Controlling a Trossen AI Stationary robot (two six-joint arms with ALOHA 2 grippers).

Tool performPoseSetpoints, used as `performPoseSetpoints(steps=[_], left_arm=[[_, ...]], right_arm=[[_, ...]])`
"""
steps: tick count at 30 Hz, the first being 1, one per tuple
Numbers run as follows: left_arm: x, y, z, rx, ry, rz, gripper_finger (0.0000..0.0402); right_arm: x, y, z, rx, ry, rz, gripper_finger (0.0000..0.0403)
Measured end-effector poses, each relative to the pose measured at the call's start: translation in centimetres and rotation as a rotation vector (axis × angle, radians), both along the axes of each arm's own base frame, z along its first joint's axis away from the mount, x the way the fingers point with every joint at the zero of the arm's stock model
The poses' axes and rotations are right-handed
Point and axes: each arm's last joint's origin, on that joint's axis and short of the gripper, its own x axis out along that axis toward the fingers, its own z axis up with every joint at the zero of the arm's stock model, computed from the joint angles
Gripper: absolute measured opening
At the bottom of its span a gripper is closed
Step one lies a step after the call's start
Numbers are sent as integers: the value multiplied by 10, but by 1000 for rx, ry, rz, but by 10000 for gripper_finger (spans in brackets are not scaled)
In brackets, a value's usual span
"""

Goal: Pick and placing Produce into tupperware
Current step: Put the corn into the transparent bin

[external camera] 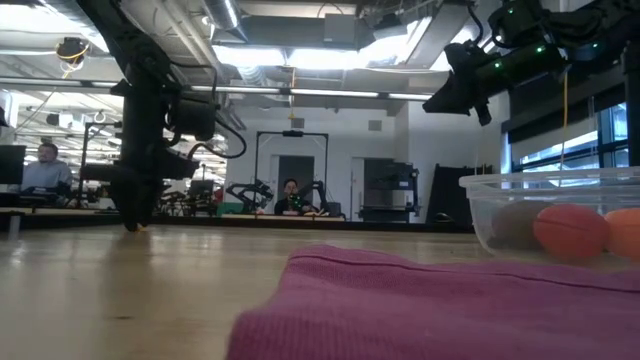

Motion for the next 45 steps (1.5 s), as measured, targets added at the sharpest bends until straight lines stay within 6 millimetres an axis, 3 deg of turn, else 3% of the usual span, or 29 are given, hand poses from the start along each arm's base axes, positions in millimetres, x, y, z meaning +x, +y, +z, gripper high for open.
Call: performPoseSetpoints(steps=[16, 24, 29, 36, 40, 45], left_arm=[[1, -2, -1, -40, -17, -9, 14], [15, 7, 16, -2, -81, 53, 9], [38, 20, 54, -35, -252, 176, 6], [90, 27, 130, -235, -776, 242, 8], [123, 13, 171, -255, -1074, 156, 3], [157, -24, 206, -207, -1419, 11, 5]], right_arm=[[0, 0, 0, -18, 12, 6, 46], [0, 0, 1, -21, 7, 5, 46], [0, 0, 2, -30, -2, 5, 46], [0, 0, 3, -38, -12, 5, 46], [0, 0, 3, -40, -11, 6, 46], [0, 0, 3, -39, -11, 6, 46]])
